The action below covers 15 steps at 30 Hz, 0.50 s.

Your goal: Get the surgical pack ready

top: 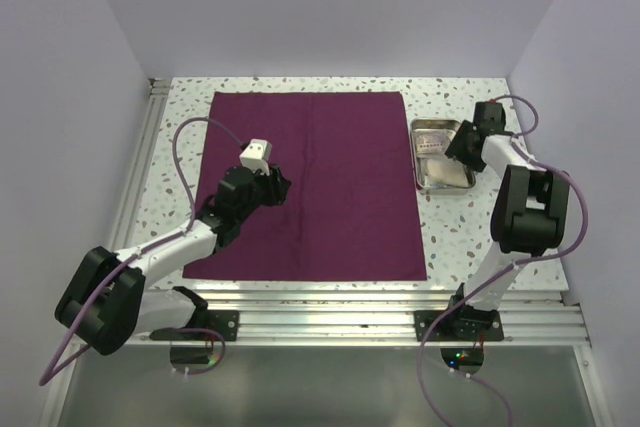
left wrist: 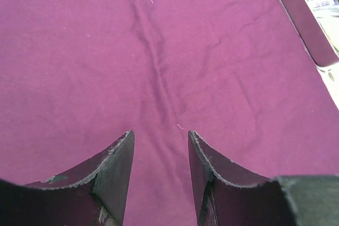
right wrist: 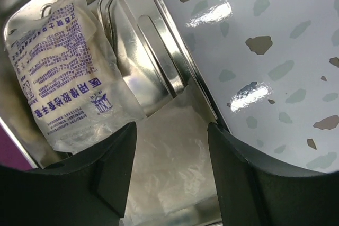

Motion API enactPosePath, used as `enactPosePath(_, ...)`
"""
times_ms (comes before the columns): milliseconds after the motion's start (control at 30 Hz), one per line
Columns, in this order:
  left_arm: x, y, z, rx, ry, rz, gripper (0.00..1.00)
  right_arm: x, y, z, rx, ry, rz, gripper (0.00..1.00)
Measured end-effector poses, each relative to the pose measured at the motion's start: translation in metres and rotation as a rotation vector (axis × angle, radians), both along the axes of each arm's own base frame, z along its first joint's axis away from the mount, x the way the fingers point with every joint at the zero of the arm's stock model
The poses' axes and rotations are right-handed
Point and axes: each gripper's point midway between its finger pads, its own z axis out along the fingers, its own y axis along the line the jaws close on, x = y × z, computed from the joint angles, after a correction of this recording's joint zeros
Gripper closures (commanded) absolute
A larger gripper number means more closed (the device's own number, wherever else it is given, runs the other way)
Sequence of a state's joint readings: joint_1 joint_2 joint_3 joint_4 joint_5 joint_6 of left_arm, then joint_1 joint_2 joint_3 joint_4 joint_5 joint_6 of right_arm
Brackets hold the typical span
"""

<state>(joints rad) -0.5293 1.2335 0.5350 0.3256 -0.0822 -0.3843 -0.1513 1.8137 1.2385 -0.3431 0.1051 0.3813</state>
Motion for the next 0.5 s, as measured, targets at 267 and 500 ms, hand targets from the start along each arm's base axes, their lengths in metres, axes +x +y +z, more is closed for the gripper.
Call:
enactPosePath(267, 0.001, -0.001, 0.002, -0.004, -0.007, -0.001, 0.51, 0.005, -0.004, -0.006, -0.012, 0.014, -0.007, 0.41)
enactPosePath(500, 0.001, -0.001, 0.002, -0.004, -0.007, -0.001, 0.51, 0.01, -0.007, 0.011, -0.045, -0.033, 0.017, 0.35)
